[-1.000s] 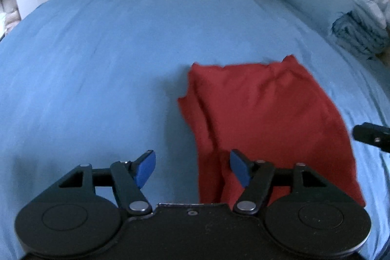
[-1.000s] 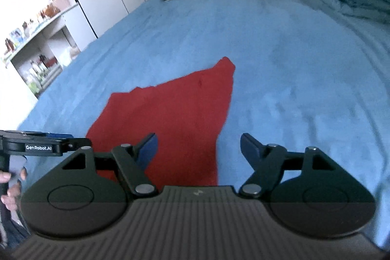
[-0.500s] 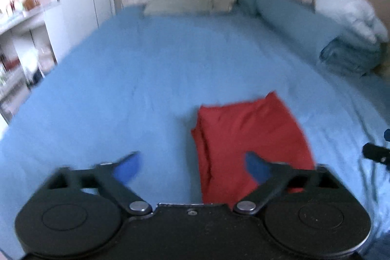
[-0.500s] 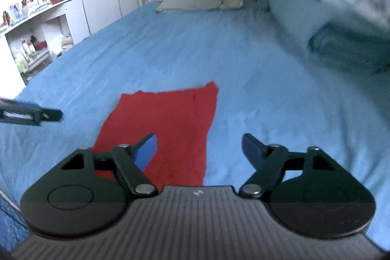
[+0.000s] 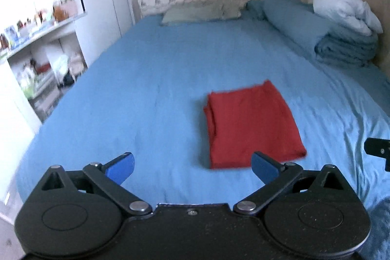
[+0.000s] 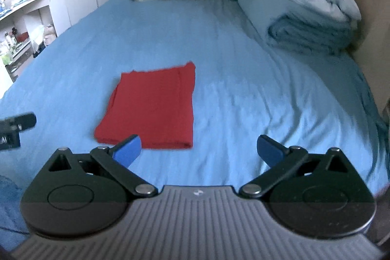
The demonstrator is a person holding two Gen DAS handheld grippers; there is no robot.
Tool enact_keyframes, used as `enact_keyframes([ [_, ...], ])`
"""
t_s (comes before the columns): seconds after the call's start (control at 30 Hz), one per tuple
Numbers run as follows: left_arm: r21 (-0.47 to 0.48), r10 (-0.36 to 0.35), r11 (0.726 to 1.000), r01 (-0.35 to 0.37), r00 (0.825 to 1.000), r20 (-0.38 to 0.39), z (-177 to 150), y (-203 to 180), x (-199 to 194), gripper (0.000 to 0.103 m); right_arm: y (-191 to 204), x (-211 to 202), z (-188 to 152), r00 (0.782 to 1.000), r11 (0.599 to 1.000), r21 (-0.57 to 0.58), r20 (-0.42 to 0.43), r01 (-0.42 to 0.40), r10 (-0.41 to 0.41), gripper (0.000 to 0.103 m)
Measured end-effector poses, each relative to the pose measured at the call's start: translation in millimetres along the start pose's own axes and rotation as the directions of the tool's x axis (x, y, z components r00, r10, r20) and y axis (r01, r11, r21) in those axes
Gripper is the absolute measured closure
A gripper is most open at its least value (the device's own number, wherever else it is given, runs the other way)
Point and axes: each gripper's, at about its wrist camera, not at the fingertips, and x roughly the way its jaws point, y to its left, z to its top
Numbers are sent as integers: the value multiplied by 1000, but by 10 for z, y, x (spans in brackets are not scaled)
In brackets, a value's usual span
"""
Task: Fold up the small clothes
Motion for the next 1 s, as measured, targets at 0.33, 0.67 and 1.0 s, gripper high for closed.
enact_keyframes([
  [0.33,-14,-39,999,38,998,-52,-200,15,-14,0,130,25,-342,997,1000,3,-74,1,-1,0],
  [0.67,3,-40,999,40,999,-21,-191,-19,-65,0,123,64,-331,996,1000,8,-85,20,-19,0],
  [1.0,3,-38,999,38,999,3,-167,-2,-133,0,92,70,-331,996,1000,15,-88,13,-12,0],
])
